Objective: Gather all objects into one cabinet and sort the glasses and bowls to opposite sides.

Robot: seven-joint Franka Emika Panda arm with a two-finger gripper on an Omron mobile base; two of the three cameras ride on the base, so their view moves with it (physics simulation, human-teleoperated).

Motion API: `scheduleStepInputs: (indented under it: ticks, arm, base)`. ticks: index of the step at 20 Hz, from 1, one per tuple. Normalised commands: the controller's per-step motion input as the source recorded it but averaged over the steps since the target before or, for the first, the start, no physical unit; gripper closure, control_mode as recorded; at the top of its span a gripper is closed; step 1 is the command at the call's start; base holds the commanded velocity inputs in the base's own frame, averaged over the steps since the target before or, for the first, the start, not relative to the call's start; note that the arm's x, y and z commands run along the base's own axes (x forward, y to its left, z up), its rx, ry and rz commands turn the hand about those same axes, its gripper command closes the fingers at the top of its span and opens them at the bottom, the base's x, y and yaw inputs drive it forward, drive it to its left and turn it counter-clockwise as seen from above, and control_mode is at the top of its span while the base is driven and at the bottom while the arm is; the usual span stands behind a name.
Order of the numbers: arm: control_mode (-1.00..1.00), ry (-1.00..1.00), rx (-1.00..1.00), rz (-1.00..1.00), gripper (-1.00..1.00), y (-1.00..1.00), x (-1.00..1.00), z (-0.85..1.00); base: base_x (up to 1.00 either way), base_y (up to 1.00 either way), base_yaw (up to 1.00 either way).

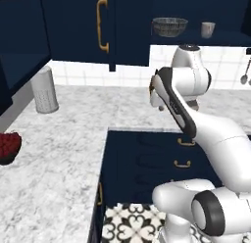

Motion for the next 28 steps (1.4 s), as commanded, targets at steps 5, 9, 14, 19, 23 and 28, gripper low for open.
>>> scheduleStepInputs:
  ticks: [5,9,14,19,23,28]
  arm:
    - [1.0,0.0,0.0,0.0,-1.0,0.0,0.0,0.0]
    - [1.0,0.0,0.0,0.0,-1.0,0.0,0.0,0.0]
    - [1.0,0.0,0.0,0.0,-1.0,0.0,0.0,0.0]
    - [1.0,0.0,0.0,0.0,-1.0,0.0,0.0,0.0]
    - [1.0,0.0,0.0,0.0,-1.0,0.0,0.0,0.0]
    - [1.0,0.0,0.0,0.0,-1.0,0.0,0.0,0.0]
  base:
    - [-0.28,-0.33,0.51]
    - [-0.3,-0.35,0.54]
    - [-0.31,-0.34,0.56]
    - [-0.29,-0.31,0.56]
    - [-0.26,-0.28,0.55]
    - [-0.17,-0.29,0.54]
